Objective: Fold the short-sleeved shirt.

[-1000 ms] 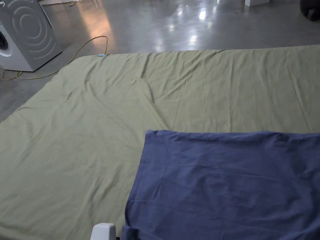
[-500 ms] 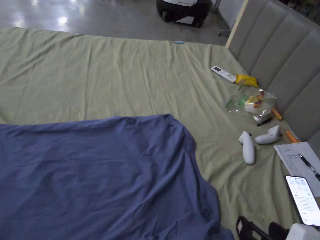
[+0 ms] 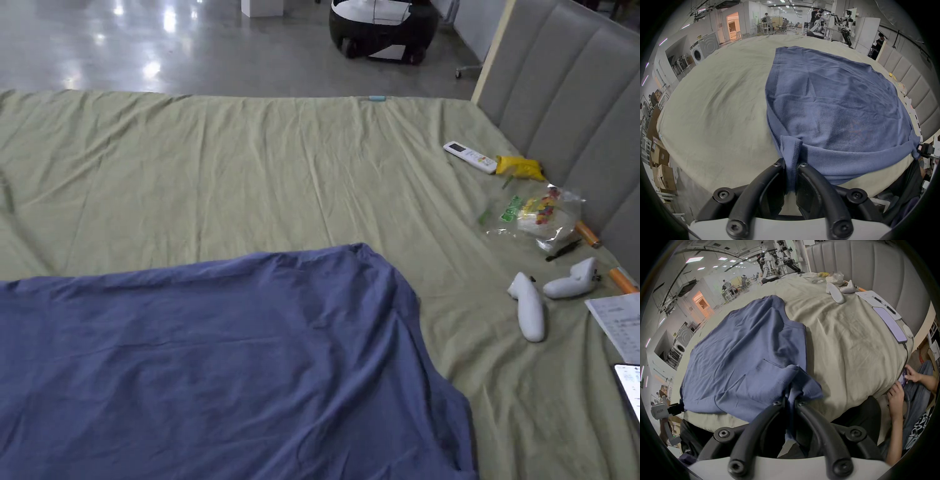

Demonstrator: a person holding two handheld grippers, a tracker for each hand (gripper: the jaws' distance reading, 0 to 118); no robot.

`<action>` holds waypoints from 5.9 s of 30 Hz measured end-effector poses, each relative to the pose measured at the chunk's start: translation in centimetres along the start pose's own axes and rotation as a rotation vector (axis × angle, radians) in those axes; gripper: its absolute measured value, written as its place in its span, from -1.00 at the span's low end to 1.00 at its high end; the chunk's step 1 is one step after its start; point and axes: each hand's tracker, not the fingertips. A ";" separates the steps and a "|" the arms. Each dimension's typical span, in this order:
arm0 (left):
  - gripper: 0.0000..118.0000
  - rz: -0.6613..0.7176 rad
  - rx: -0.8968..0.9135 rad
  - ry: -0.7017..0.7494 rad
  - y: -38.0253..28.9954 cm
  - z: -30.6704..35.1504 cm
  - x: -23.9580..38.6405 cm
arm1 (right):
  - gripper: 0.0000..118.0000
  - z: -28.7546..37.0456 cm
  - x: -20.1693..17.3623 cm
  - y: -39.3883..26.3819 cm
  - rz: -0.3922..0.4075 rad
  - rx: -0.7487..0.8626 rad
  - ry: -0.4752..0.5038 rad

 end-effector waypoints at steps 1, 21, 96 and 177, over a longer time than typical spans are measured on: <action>-0.81 -0.003 0.005 0.002 0.0 0.1 -0.1 | -0.84 0.5 0.0 -0.1 0.003 0.034 -0.013; -0.59 0.210 0.204 -0.060 16.3 -5.8 -3.5 | -0.55 -11.6 -5.7 21.6 0.039 0.078 0.134; -0.66 0.041 0.145 0.010 10.4 -7.8 -2.6 | -0.99 10.3 -8.7 6.0 0.283 0.608 0.112; -0.97 -0.196 1.013 -0.100 7.5 24.9 9.0 | -1.00 15.1 -12.8 9.8 0.377 0.818 0.212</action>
